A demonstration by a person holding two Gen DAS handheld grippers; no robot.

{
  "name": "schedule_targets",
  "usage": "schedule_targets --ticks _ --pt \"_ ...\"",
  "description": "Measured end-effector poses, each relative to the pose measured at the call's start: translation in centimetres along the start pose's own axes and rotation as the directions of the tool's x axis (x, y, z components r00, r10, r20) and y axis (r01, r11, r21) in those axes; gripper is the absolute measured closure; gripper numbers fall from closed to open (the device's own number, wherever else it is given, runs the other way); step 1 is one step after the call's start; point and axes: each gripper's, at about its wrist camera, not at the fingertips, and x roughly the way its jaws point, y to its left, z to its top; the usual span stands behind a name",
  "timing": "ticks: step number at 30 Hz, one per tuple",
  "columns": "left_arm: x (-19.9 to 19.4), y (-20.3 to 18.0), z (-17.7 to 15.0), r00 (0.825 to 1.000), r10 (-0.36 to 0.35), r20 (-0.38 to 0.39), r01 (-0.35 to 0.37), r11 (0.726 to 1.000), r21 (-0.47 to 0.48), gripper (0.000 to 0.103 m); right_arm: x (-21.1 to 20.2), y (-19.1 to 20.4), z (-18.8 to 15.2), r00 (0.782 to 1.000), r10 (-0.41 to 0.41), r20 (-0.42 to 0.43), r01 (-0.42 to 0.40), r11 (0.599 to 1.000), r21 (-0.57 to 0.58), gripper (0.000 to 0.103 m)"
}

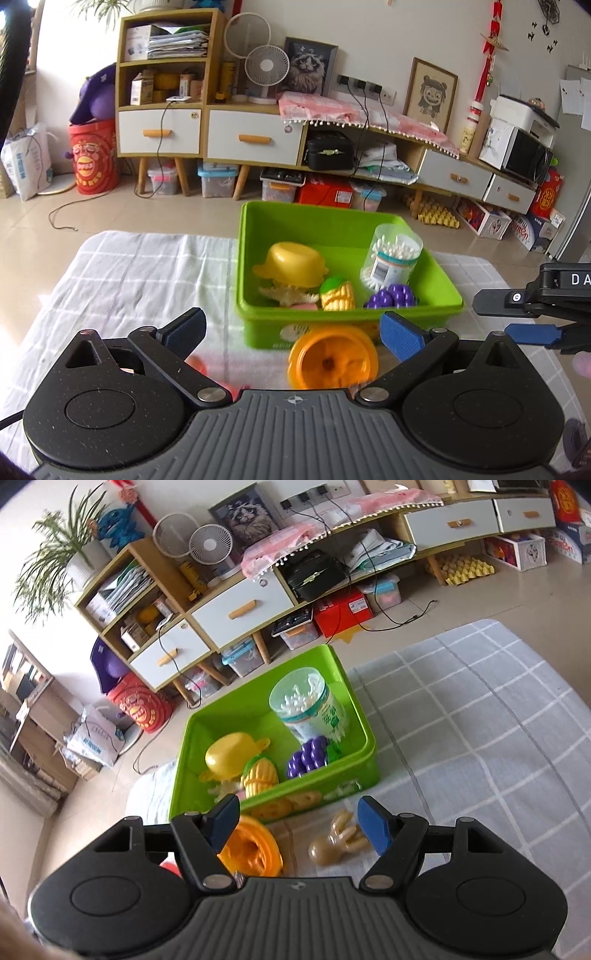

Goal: Organize rigid objects

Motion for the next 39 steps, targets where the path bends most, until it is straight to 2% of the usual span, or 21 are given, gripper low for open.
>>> schedule_targets --ticks 5,9,15,18,23,29,31,39 --pt "-1.1 0.4 -1.6 1.0 0.003 -0.009 -0.003 1.0 0.02 0.004 -0.6 -0.8 -1.7 1.0 0.003 -0.014 -0.003 1.0 -0.012 0.05" --pt "-1.3 1.2 -2.2 0.999 -0.019 -0.049 0.019 1.0 -0.017 0.004 -0.4 -1.4 -2.9 0.995 0.014 -0.095 -0.014 1.0 0.002 0.05" --pt "-1.9 1.6 -3.2 0.997 -0.013 -0.073 0.019 0.997 0.08 0.004 -0.9 0.2 -4.3 0.99 0.033 -0.139 -0.05 0.991 -0.125 0.045" --pt "-2.2 2.1 -3.7 0.996 -0.016 -0.086 0.023 0.997 0.078 0.004 -1.1 0.5 -5.0 0.988 0.033 -0.153 -0.058 0.985 -0.162 0.045" --pt "-2.1 2.9 -4.3 0.993 -0.018 -0.116 0.028 0.996 0.082 0.003 -1.0 0.5 -5.9 0.985 -0.001 -0.172 -0.037 0.975 -0.219 0.045" --pt "-1.8 3.5 -5.3 0.989 -0.008 -0.15 0.027 0.992 0.125 0.002 -0.5 -1.0 -6.2 0.979 -0.053 -0.199 0.005 0.973 -0.232 0.043" --pt "-1.6 3.9 -5.5 0.985 -0.009 -0.17 0.029 0.993 0.117 0.002 -0.3 -1.4 -6.1 0.977 -0.07 -0.201 0.021 0.972 -0.234 0.039" --pt "-1.5 5.1 -6.4 0.972 -0.046 -0.229 0.071 0.992 0.1 0.002 0.6 -2.3 -6.6 0.967 -0.112 -0.23 0.053 0.967 -0.249 0.038"
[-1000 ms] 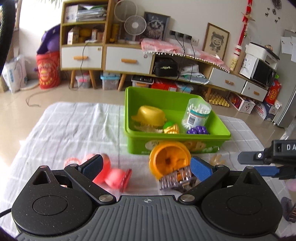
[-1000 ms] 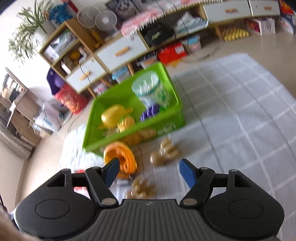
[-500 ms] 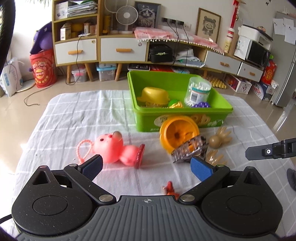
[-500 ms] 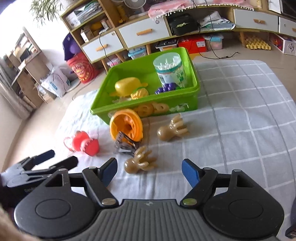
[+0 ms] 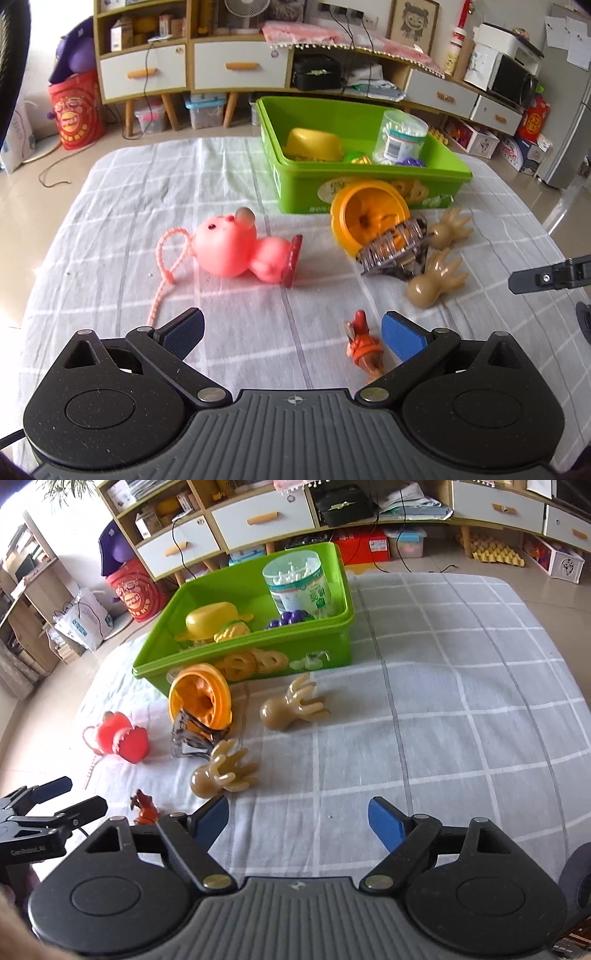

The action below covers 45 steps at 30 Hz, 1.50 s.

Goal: Organize rigid objects

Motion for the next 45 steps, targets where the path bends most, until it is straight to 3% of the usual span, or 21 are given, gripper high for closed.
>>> schedule_targets --ticks 6,12,18,19,22,32,45 --pt "0.9 -0.3 -1.5 0.998 -0.047 -0.047 0.049 0.997 0.055 0.002 1.1 0.6 -0.7 0.999 -0.017 -0.04 0.015 0.999 -0.041 0.038" --pt "1.3 -1.7 -2.6 0.993 -0.094 -0.07 0.102 0.986 0.128 0.002 3.5 2.9 -2.2 0.996 -0.046 -0.077 0.03 0.981 -0.193 0.038" --pt "2.6 -3.5 -4.0 0.988 -0.109 -0.112 0.134 0.959 0.25 0.002 5.2 5.0 -3.6 0.997 -0.069 -0.03 0.054 0.931 -0.361 0.021" --pt "2.7 -3.7 -4.4 0.991 -0.1 -0.092 0.122 0.953 0.276 0.002 5.4 5.1 -3.7 0.998 -0.065 -0.022 0.052 0.927 -0.37 0.016" --pt "2.7 -3.7 -4.9 0.99 -0.132 -0.053 0.142 0.944 0.298 0.001 5.8 5.5 -4.2 0.998 -0.065 0.022 0.068 0.912 -0.404 0.016" --pt "2.9 -3.6 -4.8 0.988 -0.154 -0.011 0.15 0.94 0.306 0.001 6.1 5.8 -4.3 0.995 -0.063 0.071 0.086 0.917 -0.39 0.016" --pt "3.4 -4.0 -3.5 0.989 -0.127 -0.081 0.145 0.948 0.284 0.006 7.3 7.1 -2.7 0.994 -0.063 0.083 0.091 0.918 -0.386 0.016"
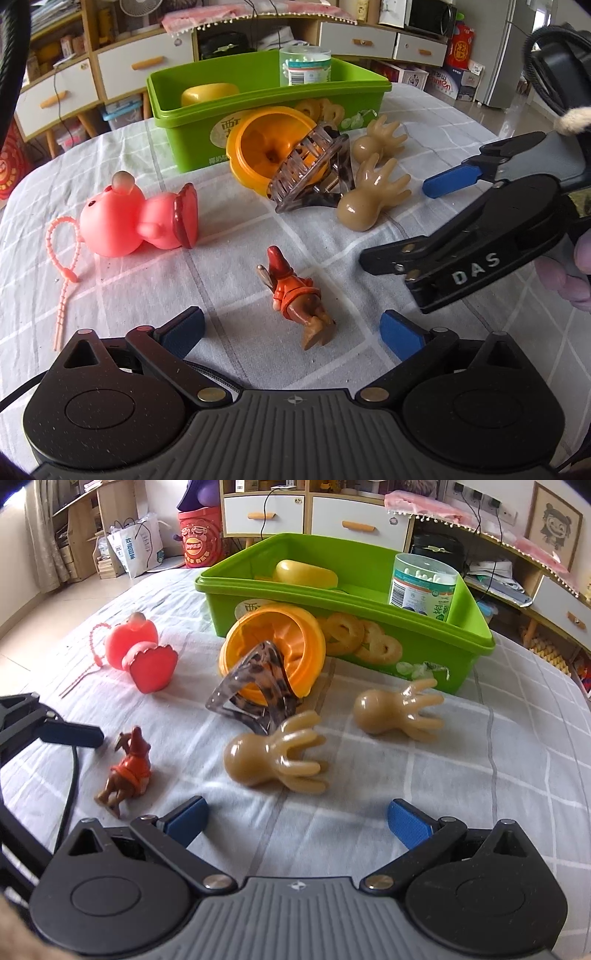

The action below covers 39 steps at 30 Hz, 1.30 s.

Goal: Organize rigid objects
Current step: 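Grasp the orange figurine with the left tool while the right tool grasps a beige hand-shaped toy, then carry the figurine with the left tool while the right tool carries the beige toy over the bin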

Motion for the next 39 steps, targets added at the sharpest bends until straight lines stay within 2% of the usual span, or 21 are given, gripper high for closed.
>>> schedule_targets --ticks 5,12,21,25,33,39 --pt "-0.3 0.3 0.5 1.0 0.004 0.002 -0.004 1.0 -0.027 0.019 0.5 0.4 1.0 1.0 -0.021 -0.004 0.021 0.999 0.025 0.021" --pt "-0.7 0.9 0.9 1.0 -0.003 0.011 0.004 0.997 -0.081 0.045 0.6 0.6 2.0 0.999 -0.052 0.006 0.051 0.997 0.052 0.037" --pt "-0.8 0.9 1.4 0.999 -0.033 0.004 0.033 0.994 -0.108 0.071 0.3 0.4 2.4 0.999 -0.041 0.027 0.039 0.997 0.069 0.058" --pt "-0.8 0.7 1.5 1.0 -0.03 -0.002 0.029 0.993 -0.111 0.071 -0.1 0.3 2.5 0.999 -0.029 0.033 0.027 0.997 0.075 0.07" --pt "-1.0 1.1 1.8 1.0 -0.03 -0.004 0.029 0.989 -0.145 0.072 -0.8 -0.3 2.8 0.999 0.02 0.028 -0.023 0.995 0.093 0.078" --pt "-1.4 1.6 2.1 0.999 -0.04 0.007 0.041 0.982 -0.187 0.072 -1.2 -1.2 2.8 0.999 0.033 -0.01 -0.031 0.992 0.126 0.078"
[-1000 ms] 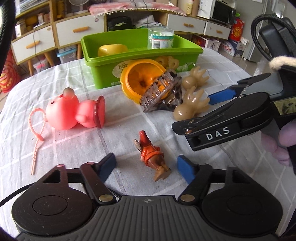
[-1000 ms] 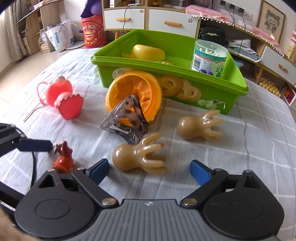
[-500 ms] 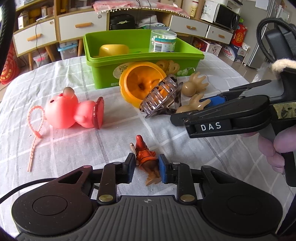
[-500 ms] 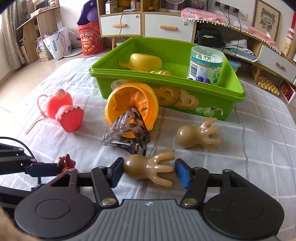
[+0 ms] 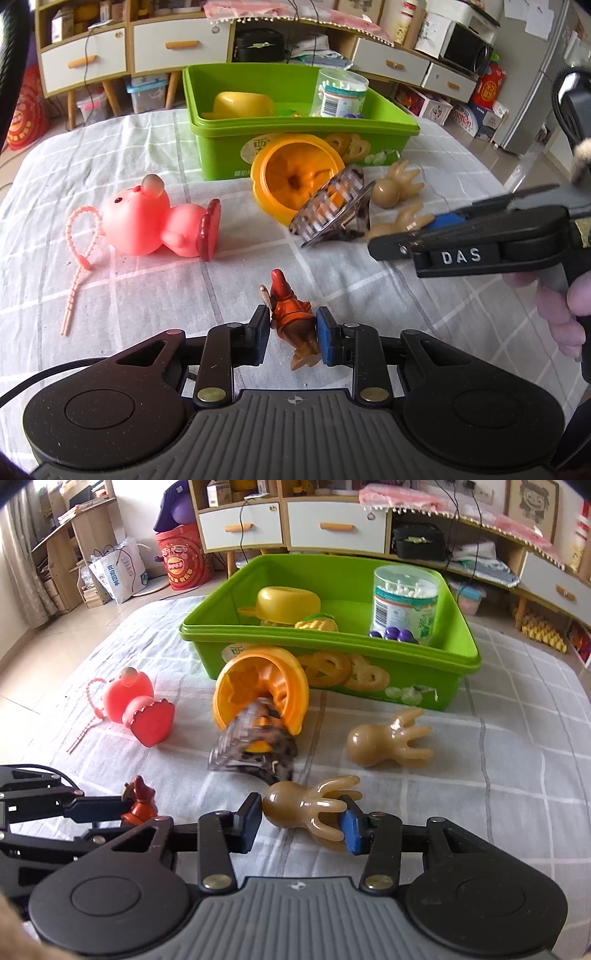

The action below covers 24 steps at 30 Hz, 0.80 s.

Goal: Organize rigid objects
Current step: 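Carry the figurine with the left tool while the right tool carries the beige toy over the bin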

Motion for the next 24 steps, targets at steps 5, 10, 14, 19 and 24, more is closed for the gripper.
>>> schedule_targets --ticks 5,10,14,19,24 --pt "-0.3 0.2 0.4 1.0 -0.013 0.011 0.013 1.0 -0.025 0.072 -0.5 -1.6 0.3 0.997 0.061 -0.044 -0.056 0.994 0.094 0.078" --pt "-0.5 0.2 0.7 1.0 -0.023 0.02 0.024 0.999 -0.037 0.072 -1.2 -3.2 0.5 0.993 0.107 -0.048 -0.096 0.977 0.19 0.078" --pt "-0.6 0.3 0.9 0.999 -0.028 0.024 0.029 0.998 -0.047 0.072 -1.6 -4.0 0.7 0.991 0.126 -0.037 -0.114 0.965 0.238 0.078" --pt "-0.8 0.4 1.2 0.999 -0.033 0.035 0.035 0.997 -0.064 0.072 -2.2 -4.5 1.1 0.99 0.139 -0.018 -0.129 0.954 0.269 0.078" --pt "-1.3 0.8 1.8 0.998 -0.034 0.058 0.038 0.996 -0.082 0.072 -2.7 -4.8 1.4 0.989 0.149 0.002 -0.143 0.946 0.291 0.078"
